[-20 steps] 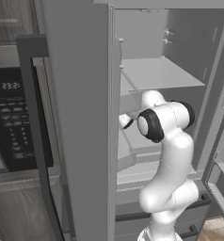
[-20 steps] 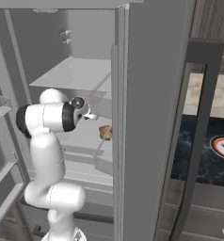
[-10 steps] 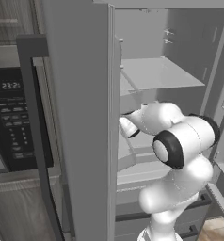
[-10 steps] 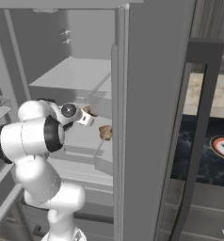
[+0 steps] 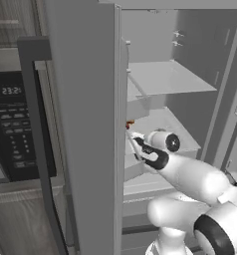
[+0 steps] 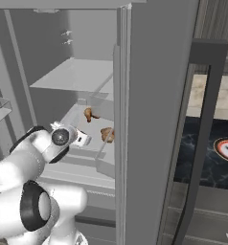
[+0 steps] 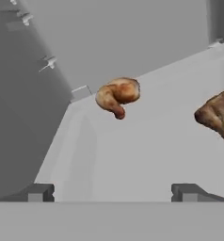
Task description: Place the chicken drumstick on the counter behind the older chicken drumstick on the same shelf of the fridge to maintain FIFO order. Close the fridge door when finished.
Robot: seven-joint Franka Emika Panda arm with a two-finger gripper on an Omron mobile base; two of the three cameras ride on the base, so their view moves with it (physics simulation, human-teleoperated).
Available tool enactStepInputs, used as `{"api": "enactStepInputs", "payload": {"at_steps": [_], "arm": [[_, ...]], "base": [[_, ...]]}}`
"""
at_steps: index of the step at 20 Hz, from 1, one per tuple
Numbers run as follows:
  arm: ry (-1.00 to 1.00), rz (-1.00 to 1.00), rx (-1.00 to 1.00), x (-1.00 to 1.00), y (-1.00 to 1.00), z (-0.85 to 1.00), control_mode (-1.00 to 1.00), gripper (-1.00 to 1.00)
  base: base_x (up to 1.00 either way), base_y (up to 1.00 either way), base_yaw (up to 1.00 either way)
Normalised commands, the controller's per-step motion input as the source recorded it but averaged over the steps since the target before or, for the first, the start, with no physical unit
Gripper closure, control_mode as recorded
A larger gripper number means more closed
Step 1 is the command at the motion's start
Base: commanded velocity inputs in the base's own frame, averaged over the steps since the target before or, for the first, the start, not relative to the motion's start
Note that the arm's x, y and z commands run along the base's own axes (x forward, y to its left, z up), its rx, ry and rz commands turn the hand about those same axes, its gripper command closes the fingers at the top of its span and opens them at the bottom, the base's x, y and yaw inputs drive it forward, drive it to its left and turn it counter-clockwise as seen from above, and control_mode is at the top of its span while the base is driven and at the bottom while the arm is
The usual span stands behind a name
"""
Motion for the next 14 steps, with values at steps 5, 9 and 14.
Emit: {"api": "enactStepInputs", "payload": {"at_steps": [5, 9, 14], "arm": [[0.21, -0.07, 0.00, -0.83, 0.00, 1.00, -1.00, -1.00], [0.27, -0.05, 0.00, -0.68, 0.00, 1.00, -1.00, -1.00], [0.10, -0.01, 0.00, -0.92, -0.02, 0.35, -1.00, -1.00]], "base": [[0.00, 0.00, 0.00], [0.00, 0.00, 0.00], [0.00, 0.00, 0.00]]}}
